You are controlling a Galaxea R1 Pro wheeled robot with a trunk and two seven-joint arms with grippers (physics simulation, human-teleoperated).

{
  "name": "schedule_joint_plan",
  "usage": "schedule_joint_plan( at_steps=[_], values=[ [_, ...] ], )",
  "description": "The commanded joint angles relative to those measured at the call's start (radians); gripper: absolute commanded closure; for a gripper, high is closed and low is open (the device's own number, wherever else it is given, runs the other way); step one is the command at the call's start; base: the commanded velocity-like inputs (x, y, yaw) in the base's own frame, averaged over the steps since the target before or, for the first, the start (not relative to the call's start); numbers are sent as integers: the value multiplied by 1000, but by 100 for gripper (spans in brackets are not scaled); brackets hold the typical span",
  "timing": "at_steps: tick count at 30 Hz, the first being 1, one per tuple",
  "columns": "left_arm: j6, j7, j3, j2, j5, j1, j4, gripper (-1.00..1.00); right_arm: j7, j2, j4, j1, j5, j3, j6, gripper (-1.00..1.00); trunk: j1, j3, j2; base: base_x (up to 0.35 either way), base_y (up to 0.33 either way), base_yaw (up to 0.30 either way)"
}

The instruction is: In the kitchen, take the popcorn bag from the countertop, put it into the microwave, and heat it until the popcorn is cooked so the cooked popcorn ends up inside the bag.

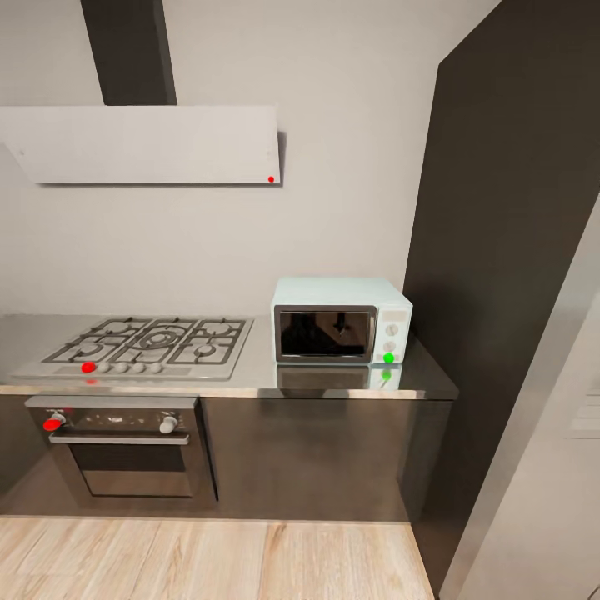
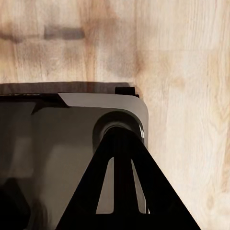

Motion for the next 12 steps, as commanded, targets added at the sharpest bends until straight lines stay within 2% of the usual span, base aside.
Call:
schedule_joint_plan(
  at_steps=[1,12],
  values=[
    [-2,3,-9,0,4,0,-1,-100,2,-1,3,-1,8,-9,-6,100,0,-1,-1,0,0,0],
    [-2,3,-3,-4,4,0,-5,-100,2,-1,3,-1,8,-9,-6,100,0,-1,-1,0,0,0]
  ],
)
